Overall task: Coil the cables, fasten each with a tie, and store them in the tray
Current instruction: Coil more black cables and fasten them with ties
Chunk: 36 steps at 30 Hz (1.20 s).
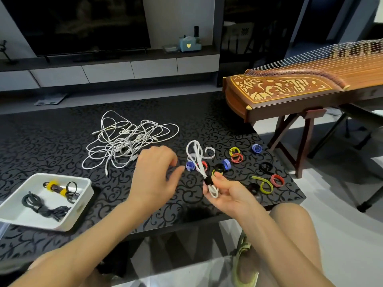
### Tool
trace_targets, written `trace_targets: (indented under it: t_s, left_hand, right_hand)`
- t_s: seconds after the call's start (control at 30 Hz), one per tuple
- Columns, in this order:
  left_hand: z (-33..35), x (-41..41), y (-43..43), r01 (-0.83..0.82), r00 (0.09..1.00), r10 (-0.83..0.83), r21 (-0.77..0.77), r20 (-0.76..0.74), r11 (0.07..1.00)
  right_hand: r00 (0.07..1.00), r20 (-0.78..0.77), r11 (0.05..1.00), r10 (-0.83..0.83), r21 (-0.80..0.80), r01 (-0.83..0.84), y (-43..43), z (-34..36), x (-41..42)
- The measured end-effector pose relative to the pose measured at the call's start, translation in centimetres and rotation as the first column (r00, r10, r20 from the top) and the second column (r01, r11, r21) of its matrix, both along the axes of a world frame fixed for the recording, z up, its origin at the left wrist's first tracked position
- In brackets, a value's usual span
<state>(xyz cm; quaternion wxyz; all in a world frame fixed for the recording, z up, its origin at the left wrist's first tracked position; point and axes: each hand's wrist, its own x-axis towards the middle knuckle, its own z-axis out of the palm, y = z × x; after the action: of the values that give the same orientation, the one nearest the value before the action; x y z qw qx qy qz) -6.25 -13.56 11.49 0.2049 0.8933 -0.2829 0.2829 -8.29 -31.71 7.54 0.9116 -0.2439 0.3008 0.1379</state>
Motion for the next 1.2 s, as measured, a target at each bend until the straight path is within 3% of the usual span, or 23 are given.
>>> trace_targets:
  t_s: [0.07,0.13,0.17,0.23,0.3,0.37,0.4,0.43,0.5,0.53,0.57,0.6,0.7,0.8,0.87,0.9,0.93,0.97,1.0,1.03,1.07,1.1,1.2]
  left_hand:
    - [-1.6,-0.2,-0.9,-0.149,0.940,0.070,-0.216,-0.334,0.965]
    - [-2.8,0.2,-2.6,-0.254,0.699,-0.065,-0.333,-0.712,0.908]
    - [-3.3,0.5,-3.6,-0.287,0.572,-0.188,-0.410,-0.798,0.866]
    - [-4.2,1.1,-5.6,-0.343,0.461,-0.355,-0.532,-0.814,0.774]
    - [-4.9,1.2,-7.1,-0.419,0.474,-0.425,-0.622,-0.771,0.662]
    - [-5.3,1.6,-7.9,-0.547,0.500,-0.439,-0.665,-0.746,0.508]
    - [-5.5,1.9,-7.9,-0.593,0.513,-0.449,-0.680,-0.732,0.431]
    - [-5.6,2.3,-7.8,-0.615,0.521,-0.467,-0.694,-0.714,0.374]
    - [-5.6,3.0,-7.4,-0.623,0.517,-0.518,-0.715,-0.681,0.317]
    - [-5.7,3.2,-7.1,-0.626,0.507,-0.554,-0.724,-0.660,0.289]
    - [-5.7,3.5,-6.9,-0.637,0.485,-0.601,-0.727,-0.635,0.255]
    - [-5.6,3.6,-6.7,-0.653,0.456,-0.650,-0.725,-0.608,0.220]
    - [-5.3,4.0,-6.5,-0.688,0.361,-0.751,-0.701,-0.554,0.186]
    - [-5.1,3.9,-6.5,-0.624,0.349,-0.708,-0.716,-0.614,0.313]
    - [-5.2,3.8,-6.4,-0.581,0.354,-0.651,-0.703,-0.672,0.409]
    - [-5.3,3.7,-6.3,-0.560,0.355,-0.622,-0.691,-0.699,0.457]
    - [-5.4,3.6,-6.0,-0.529,0.364,-0.597,-0.686,-0.715,0.499]
    - [-5.4,3.4,-5.8,-0.493,0.367,-0.579,-0.680,-0.728,0.542]
    - [-5.4,3.2,-5.6,-0.443,0.371,-0.569,-0.679,-0.734,0.586]
    - [-5.2,2.8,-5.4,-0.390,0.362,-0.581,-0.685,-0.729,0.616]
    - [-5.0,2.4,-5.3,-0.342,0.341,-0.608,-0.697,-0.717,0.630]
    - [-4.9,1.9,-5.1,-0.299,0.313,-0.641,-0.713,-0.701,0.634]
    - [-4.2,1.1,-4.4,-0.252,0.313,-0.687,-0.755,-0.656,0.606]
  right_hand:
    - [0.992,0.014,0.992,-0.125,0.002,0.125,0.1,-1.4,0.2]
    - [0.983,0.063,0.982,-0.172,-0.064,0.176,1.0,-2.7,0.0]
    - [0.978,0.090,0.975,-0.187,-0.103,0.196,1.6,-3.1,-0.3]
    - [0.968,0.150,0.959,-0.199,-0.175,0.225,2.9,-3.8,-1.0]
    - [0.961,0.245,0.928,-0.131,-0.309,0.205,3.7,-4.0,-2.1]
    - [0.937,0.347,0.832,0.043,-0.532,0.159,3.1,-4.2,-3.0]
    - [0.914,0.380,0.736,0.141,-0.658,0.160,2.3,-4.3,-3.3]
    - [0.901,0.380,0.581,0.209,-0.790,0.199,1.0,-4.6,-3.4]
    - [0.937,0.271,0.074,0.222,-0.962,0.261,-2.3,-5.4,-3.1]
    - [0.966,0.188,-0.192,0.177,-0.956,0.222,-4.1,-5.7,-2.8]
    - [0.986,0.096,-0.400,0.136,-0.905,0.143,-5.8,-6.0,-2.3]
    - [0.993,-0.013,-0.544,0.120,-0.837,0.055,-7.2,-6.5,-1.6]
    - [0.926,-0.368,-0.780,0.081,-0.602,-0.171,-9.0,-7.7,0.4]
    - [0.865,-0.497,-0.855,0.072,-0.478,-0.204,-8.9,-8.0,1.8]
    - [0.897,-0.421,-0.785,0.136,-0.598,-0.162,-8.5,-8.0,2.1]
    - [0.932,-0.299,-0.619,0.204,-0.777,-0.114,-8.1,-7.6,1.9]
    - [0.954,-0.132,-0.320,0.267,-0.946,-0.042,-7.3,-7.0,1.7]
    - [0.952,0.038,0.060,0.302,-0.998,0.021,-6.5,-6.0,1.4]
    - [0.927,0.184,0.398,0.326,-0.916,0.042,-5.5,-4.7,1.0]
    - [0.892,0.287,0.631,0.349,-0.776,0.002,-4.6,-3.4,0.5]
    - [0.861,0.355,0.770,0.364,-0.635,-0.065,-3.8,-2.4,0.1]
    - [0.839,0.395,0.839,0.374,-0.530,-0.124,-3.2,-1.6,-0.2]
    - [0.832,0.384,0.849,0.399,-0.499,-0.176,-1.9,-0.1,-0.7]
